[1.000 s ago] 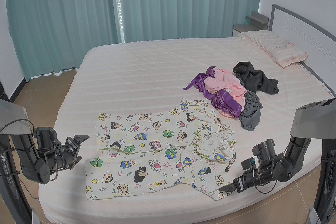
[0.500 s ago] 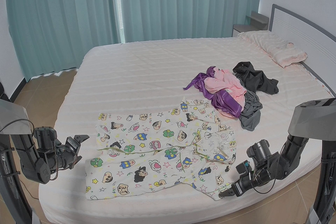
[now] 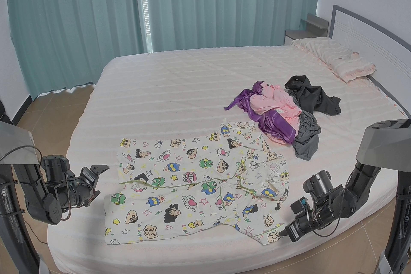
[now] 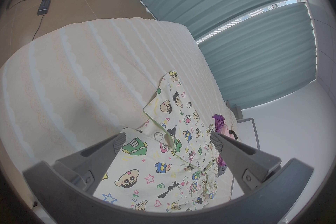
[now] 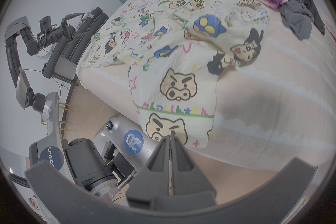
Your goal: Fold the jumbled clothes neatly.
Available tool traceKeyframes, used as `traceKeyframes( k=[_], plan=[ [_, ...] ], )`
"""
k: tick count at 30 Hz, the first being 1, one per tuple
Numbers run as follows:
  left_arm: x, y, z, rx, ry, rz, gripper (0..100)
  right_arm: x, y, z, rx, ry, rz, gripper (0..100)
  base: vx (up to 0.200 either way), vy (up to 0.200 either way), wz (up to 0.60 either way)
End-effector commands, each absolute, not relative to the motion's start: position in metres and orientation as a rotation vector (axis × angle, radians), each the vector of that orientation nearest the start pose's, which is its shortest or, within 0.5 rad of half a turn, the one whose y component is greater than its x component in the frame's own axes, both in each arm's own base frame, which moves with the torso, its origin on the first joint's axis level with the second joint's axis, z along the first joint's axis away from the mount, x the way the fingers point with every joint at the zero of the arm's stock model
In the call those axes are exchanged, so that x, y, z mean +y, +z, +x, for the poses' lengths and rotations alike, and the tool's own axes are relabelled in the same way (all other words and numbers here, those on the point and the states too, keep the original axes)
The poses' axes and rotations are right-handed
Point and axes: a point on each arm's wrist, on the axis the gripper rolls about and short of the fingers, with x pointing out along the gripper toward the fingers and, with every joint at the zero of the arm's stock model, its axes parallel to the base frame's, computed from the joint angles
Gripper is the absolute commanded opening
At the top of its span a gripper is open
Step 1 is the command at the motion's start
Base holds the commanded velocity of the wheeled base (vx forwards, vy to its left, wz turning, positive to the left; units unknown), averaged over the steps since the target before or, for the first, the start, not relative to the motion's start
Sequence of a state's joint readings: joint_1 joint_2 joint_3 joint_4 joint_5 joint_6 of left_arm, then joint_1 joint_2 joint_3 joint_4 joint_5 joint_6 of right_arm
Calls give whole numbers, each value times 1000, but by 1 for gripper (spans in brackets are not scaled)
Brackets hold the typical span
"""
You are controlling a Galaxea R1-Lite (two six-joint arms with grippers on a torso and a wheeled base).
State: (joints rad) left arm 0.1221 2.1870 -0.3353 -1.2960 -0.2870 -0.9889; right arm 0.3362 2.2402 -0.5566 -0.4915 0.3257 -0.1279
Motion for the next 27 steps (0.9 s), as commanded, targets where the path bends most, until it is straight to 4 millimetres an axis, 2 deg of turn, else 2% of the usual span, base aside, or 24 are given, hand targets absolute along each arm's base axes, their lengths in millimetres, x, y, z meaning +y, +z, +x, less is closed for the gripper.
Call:
traceKeyframes(
  k=[1, 2, 11, 18, 21, 22, 27],
  plan=[
    [28, 2, 283, 583, 124, -1075, 100, 101, -44, 271, 1156, 607, -153, 0, 0, 0, 0],
    [28, 2, 283, 583, 124, -1075, 100, 101, -44, 271, 1156, 607, -153, 100, 0, 0, 0],
    [29, 2, 283, 583, 127, -1075, 100, 114, -45, 287, 1136, 598, -192, 100, 0, 0, 0],
    [31, 2, 283, 576, 133, -1075, 100, 125, -47, 279, 1155, 568, -345, 100, 0, 0, 0],
    [31, 2, 283, 577, 134, -1075, 100, 128, -47, 276, 1157, 581, -355, 100, 0, 0, 0],
    [31, 2, 283, 576, 136, -1075, 100, 137, -48, 269, 1164, 601, -361, 100, 0, 0, 0],
    [34, 2, 284, 569, 141, -1077, 100, 139, -48, 268, 1175, 588, -338, 100, 0, 0, 0]
  ],
)
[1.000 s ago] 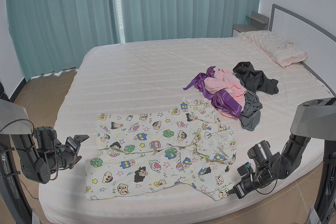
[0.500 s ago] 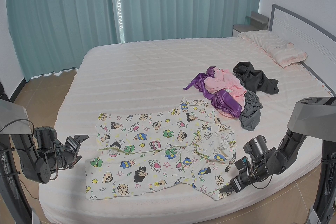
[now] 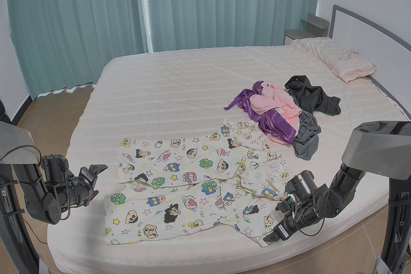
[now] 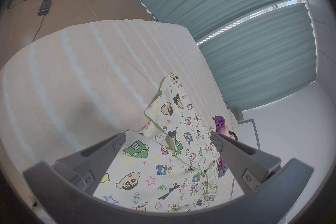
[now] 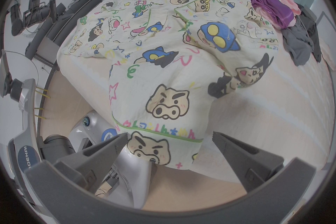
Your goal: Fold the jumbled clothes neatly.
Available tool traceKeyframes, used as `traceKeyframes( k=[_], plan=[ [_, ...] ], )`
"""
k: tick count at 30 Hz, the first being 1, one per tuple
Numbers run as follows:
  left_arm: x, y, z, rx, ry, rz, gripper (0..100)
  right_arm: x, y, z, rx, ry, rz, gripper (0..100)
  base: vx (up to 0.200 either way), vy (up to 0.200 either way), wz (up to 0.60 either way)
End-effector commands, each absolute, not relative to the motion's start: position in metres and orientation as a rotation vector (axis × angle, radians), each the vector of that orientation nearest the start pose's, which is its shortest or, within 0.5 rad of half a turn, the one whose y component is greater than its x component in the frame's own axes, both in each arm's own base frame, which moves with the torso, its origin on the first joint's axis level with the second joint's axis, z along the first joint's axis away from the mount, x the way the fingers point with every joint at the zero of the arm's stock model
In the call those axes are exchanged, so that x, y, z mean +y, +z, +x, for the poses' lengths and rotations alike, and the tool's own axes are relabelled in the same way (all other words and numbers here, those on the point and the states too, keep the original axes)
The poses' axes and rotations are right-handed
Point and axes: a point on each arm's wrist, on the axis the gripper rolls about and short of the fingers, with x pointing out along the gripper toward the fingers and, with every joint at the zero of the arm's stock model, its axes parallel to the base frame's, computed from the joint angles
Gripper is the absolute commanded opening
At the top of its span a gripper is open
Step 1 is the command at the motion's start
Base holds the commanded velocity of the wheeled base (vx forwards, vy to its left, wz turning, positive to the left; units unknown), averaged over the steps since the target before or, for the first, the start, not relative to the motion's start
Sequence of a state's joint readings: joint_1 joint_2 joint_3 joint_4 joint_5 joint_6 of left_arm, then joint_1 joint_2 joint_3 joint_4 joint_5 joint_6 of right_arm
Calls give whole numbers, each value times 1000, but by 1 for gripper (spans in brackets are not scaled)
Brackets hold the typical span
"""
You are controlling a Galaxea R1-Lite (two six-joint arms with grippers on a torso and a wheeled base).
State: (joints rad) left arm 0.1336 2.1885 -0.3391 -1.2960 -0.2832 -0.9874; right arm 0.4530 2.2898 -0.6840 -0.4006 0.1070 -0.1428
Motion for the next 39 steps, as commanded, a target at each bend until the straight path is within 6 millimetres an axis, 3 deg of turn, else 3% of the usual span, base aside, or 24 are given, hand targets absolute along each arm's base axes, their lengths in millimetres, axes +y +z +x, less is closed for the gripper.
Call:
traceKeyframes(
  k=[1, 2, 13, 22, 29, 39],
  plan=[
    [34, 2, 284, 568, 140, -1076, 100, 139, -48, 268, 1175, 589, -340, 100, 0, 0, 0],
    [34, 2, 284, 567, 141, -1077, 100, 139, -48, 268, 1176, 589, -342, 0, 0, 0, 0],
    [36, 3, 284, 560, 148, -1078, 100, 139, -50, 264, 1191, 545, -389, 0, 0, 0, 0],
    [36, 3, 284, 560, 148, -1078, 100, 143, -38, 256, 1241, 506, -337, 0, 0, 0, 0],
    [36, 3, 284, 558, 147, -1078, 100, 130, -16, 239, 1343, 397, -361, 0, 0, 0, 0],
    [36, 3, 284, 561, 149, -1079, 100, 117, -14, 230, 1442, 321, -365, 0, 0, 0, 0]
  ],
)
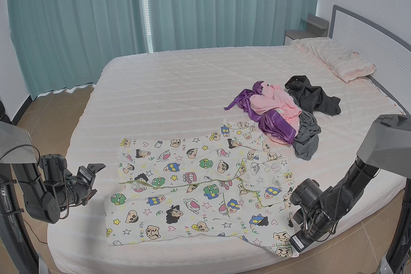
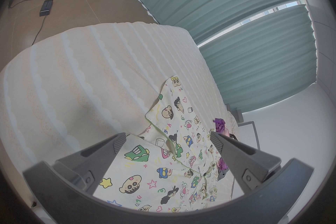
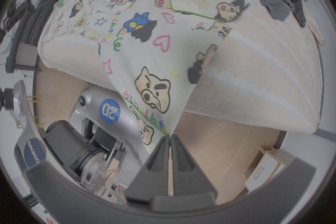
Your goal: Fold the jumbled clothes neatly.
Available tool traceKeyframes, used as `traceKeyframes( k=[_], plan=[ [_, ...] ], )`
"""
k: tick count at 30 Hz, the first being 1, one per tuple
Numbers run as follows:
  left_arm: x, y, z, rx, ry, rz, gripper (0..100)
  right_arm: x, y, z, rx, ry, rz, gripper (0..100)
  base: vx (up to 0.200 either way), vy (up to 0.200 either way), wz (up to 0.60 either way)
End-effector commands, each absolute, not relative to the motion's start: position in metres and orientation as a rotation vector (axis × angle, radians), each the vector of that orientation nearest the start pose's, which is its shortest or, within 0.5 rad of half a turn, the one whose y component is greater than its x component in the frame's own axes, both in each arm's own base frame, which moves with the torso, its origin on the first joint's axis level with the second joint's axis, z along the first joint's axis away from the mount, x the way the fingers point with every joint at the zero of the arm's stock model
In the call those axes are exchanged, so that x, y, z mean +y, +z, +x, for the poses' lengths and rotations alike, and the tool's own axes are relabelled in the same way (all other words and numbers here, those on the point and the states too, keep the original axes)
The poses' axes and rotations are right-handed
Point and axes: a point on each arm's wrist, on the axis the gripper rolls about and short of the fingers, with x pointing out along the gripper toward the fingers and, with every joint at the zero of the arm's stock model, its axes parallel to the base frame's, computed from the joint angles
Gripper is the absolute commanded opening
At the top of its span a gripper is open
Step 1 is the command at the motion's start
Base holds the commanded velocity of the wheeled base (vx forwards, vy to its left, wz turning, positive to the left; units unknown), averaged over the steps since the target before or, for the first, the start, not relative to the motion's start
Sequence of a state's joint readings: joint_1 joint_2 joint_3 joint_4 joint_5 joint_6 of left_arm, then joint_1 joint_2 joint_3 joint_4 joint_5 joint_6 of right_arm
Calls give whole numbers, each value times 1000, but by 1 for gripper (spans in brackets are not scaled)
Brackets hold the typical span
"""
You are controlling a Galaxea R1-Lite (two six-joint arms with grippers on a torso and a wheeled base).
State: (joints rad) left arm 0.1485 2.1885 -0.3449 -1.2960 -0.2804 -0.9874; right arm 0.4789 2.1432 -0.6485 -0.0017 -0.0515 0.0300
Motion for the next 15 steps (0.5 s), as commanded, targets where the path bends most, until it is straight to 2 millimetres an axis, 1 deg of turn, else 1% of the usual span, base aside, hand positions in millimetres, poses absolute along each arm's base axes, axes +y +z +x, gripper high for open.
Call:
traceKeyframes(
  k=[1, 6, 8, 11, 12, 14, 15],
  plan=[
    [36, 3, 284, 561, 149, -1079, 100, 117, -14, 230, 1441, 323, -366, 0, 0, 0, 0],
    [36, 3, 284, 561, 149, -1079, 100, 117, -9, 232, 1420, 320, -354, 0, 0, 0, 0],
    [36, 3, 284, 561, 148, -1077, 100, 115, 1, 230, 1401, 330, -337, 0, 0, 0, 0],
    [36, 2, 283, 565, 145, -1067, 100, 113, 6, 226, 1430, 347, -324, 0, 0, 0, 0],
    [35, 1, 282, 573, 142, -1048, 100, 113, 11, 225, 1450, 366, -307, 0, 0, 0, 0],
    [34, 1, 281, 576, 135, -1034, 100, 114, 18, 226, 1444, 385, -284, 0, 0, 0, 0],
    [35, 1, 281, 577, 137, -1032, 100, 115, 27, 228, 1427, 400, -252, 0, 0, 0, 0]
  ],
)
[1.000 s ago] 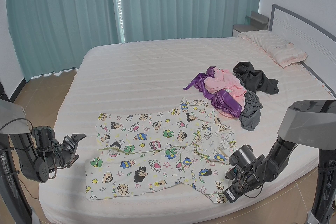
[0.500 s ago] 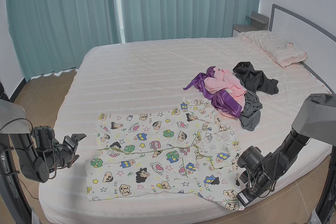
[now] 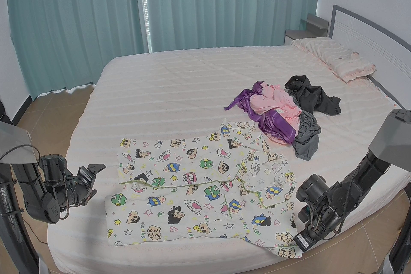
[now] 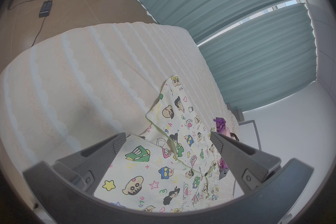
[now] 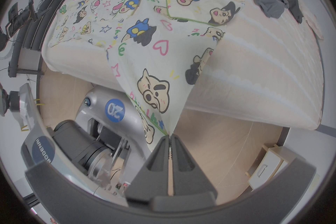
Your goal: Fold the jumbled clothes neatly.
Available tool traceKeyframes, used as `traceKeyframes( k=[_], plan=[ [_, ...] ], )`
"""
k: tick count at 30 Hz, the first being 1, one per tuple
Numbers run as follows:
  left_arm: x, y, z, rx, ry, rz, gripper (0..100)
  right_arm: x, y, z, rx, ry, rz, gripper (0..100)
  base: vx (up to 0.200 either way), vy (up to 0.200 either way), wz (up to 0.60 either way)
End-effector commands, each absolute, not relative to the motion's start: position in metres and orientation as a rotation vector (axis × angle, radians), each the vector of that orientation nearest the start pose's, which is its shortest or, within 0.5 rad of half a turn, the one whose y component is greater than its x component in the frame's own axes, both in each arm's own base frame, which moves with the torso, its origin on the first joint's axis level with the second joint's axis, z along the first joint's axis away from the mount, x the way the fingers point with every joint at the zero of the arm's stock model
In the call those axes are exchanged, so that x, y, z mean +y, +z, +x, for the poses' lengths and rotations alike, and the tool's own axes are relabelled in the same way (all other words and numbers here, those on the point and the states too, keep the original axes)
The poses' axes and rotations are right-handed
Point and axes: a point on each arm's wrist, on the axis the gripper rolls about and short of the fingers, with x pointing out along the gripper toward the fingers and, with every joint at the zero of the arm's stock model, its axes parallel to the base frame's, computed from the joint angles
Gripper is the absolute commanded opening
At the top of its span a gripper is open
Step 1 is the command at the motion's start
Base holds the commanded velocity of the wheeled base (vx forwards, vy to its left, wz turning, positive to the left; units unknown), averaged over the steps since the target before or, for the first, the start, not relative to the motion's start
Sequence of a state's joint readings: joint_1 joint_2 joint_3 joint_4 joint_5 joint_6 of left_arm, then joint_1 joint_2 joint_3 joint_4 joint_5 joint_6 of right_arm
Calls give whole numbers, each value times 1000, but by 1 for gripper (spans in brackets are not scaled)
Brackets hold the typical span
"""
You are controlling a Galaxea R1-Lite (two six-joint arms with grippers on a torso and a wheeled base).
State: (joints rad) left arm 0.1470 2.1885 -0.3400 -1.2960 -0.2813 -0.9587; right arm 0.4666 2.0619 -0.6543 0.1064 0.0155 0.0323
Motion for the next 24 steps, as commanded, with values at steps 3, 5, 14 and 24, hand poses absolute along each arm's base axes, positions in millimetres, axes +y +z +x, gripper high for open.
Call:
traceKeyframes(
  k=[3, 5, 14, 24],
  plan=[
    [35, 1, 281, 576, 136, -1032, 100, 115, 40, 232, 1418, 406, -174, 0, 0, 0, 0],
    [35, 1, 281, 576, 136, -1032, 100, 117, 46, 234, 1435, 423, -148, 0, 0, 0, 0],
    [35, 1, 281, 575, 137, -1032, 100, 116, 36, 229, 1555, 405, -185, 0, 0, 0, 0],
    [35, 1, 281, 576, 136, -1032, 100, 112, 36, 232, 1543, 354, -220, 100, 0, 0, 0]
  ],
)
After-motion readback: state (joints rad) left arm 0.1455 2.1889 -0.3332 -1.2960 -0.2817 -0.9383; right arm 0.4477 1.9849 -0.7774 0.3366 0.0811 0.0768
